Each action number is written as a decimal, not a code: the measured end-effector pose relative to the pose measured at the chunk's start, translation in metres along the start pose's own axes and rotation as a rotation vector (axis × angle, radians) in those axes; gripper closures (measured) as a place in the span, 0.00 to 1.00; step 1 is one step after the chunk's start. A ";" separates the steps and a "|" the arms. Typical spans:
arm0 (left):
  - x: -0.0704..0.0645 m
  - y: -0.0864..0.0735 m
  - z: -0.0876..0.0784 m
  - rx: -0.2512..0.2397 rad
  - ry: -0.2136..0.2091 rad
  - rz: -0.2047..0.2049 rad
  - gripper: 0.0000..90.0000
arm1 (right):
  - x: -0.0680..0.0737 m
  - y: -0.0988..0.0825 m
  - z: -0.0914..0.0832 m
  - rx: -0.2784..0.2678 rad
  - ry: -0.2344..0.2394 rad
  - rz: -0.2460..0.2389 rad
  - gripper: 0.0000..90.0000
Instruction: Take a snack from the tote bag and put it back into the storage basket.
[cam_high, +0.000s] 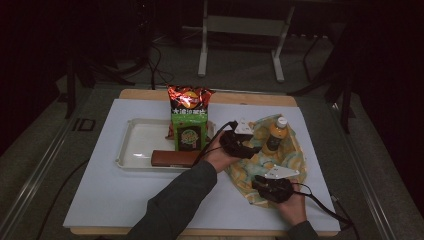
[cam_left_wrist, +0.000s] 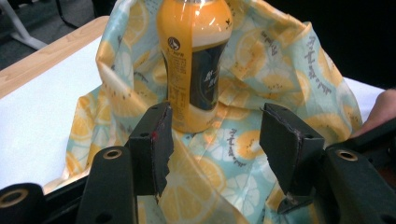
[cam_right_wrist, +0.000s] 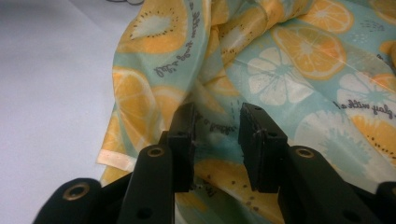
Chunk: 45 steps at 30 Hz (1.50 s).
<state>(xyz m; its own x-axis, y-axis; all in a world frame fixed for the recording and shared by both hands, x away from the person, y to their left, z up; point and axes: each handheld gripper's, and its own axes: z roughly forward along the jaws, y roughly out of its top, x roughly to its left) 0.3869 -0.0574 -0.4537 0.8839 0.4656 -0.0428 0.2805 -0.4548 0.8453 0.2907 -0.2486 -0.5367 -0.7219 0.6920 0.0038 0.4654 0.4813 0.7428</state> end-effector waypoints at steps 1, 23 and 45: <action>0.000 0.001 0.001 -0.004 -0.006 -0.004 0.49 | 0.000 0.000 0.000 0.000 0.000 0.000 0.74; -0.002 0.016 0.048 0.023 0.035 -0.037 0.47 | 0.001 -0.001 0.000 -0.009 -0.004 0.008 0.74; 0.002 0.021 0.091 0.016 0.067 -0.119 0.36 | 0.001 -0.002 0.000 -0.012 0.001 0.012 0.73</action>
<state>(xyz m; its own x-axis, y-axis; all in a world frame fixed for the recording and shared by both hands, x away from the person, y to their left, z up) 0.4284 -0.1349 -0.4842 0.8174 0.5662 -0.1058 0.3881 -0.4057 0.8275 0.2892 -0.2491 -0.5379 -0.7167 0.6972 0.0127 0.4676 0.4669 0.7506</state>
